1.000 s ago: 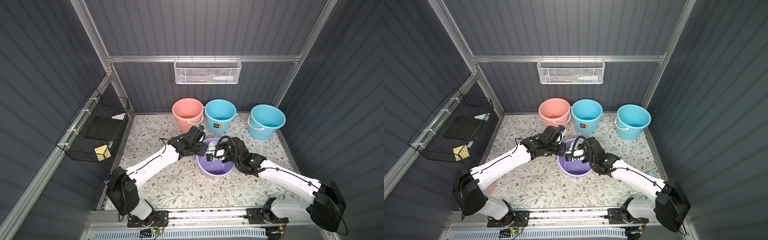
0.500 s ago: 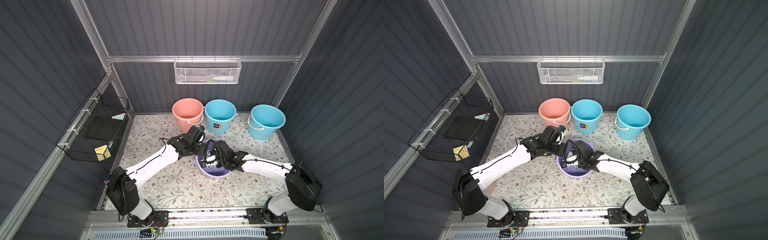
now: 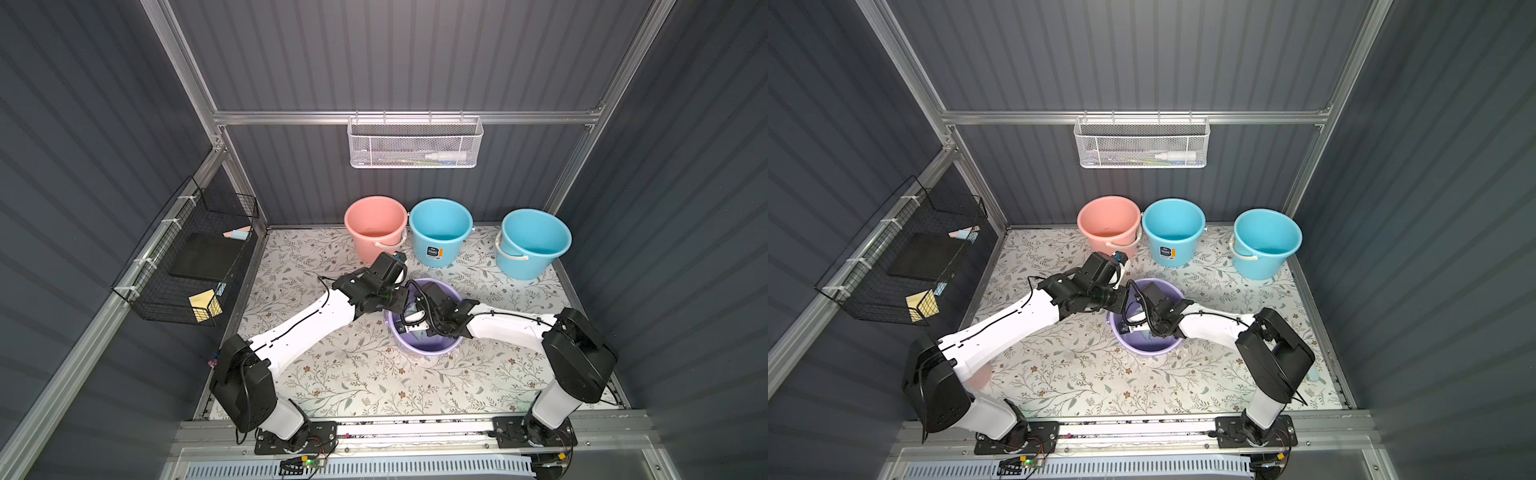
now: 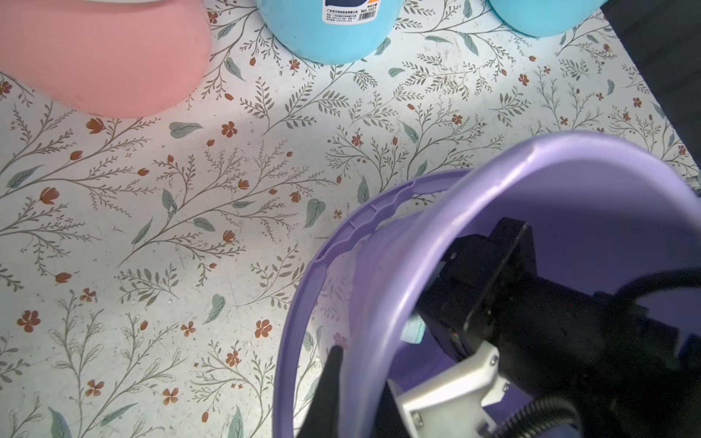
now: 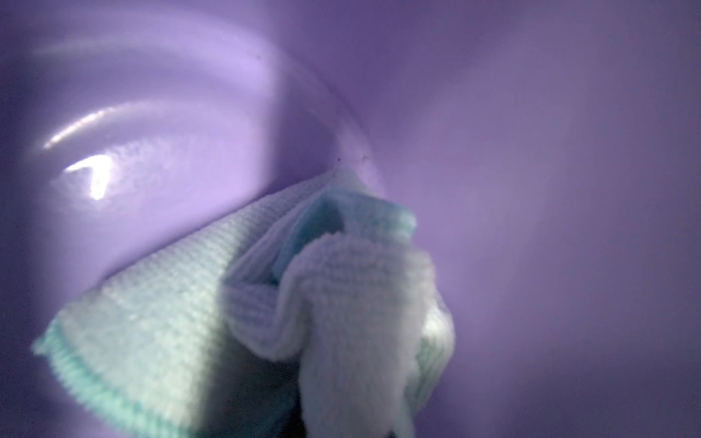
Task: Wipe the inside of the bucket with a cloth
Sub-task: Wipe the dirt from the inside of the bucket.
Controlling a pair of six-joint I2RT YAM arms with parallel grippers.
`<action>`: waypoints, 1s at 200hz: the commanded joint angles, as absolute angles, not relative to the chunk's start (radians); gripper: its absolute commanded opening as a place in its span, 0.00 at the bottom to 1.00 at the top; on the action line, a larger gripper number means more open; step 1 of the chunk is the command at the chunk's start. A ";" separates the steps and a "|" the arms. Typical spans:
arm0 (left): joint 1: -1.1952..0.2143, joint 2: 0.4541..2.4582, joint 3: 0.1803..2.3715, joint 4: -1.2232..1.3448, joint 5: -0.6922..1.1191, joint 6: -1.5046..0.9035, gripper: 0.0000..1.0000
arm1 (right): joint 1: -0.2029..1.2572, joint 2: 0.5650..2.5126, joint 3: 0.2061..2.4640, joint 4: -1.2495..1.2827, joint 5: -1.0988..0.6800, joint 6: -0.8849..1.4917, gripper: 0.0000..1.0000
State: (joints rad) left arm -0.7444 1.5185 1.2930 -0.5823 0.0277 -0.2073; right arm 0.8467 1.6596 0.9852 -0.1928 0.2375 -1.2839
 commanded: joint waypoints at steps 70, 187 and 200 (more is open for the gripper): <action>-0.758 1.487 1.298 -0.549 0.040 -0.191 0.00 | 0.873 1.327 1.001 -0.470 0.320 -1.370 0.00; -0.758 1.493 1.323 -0.553 0.035 -0.184 0.00 | 0.902 1.393 1.333 -1.133 0.335 -1.176 0.00; -0.758 1.492 1.325 -0.554 0.034 -0.186 0.00 | 0.902 1.432 1.355 -1.154 0.332 -1.149 0.00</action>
State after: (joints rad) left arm -0.7536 1.5055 1.2930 -0.5583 0.0345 -0.1967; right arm 0.9005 1.3666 1.3182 -0.9714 0.3481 -1.2339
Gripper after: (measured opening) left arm 0.119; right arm 0.088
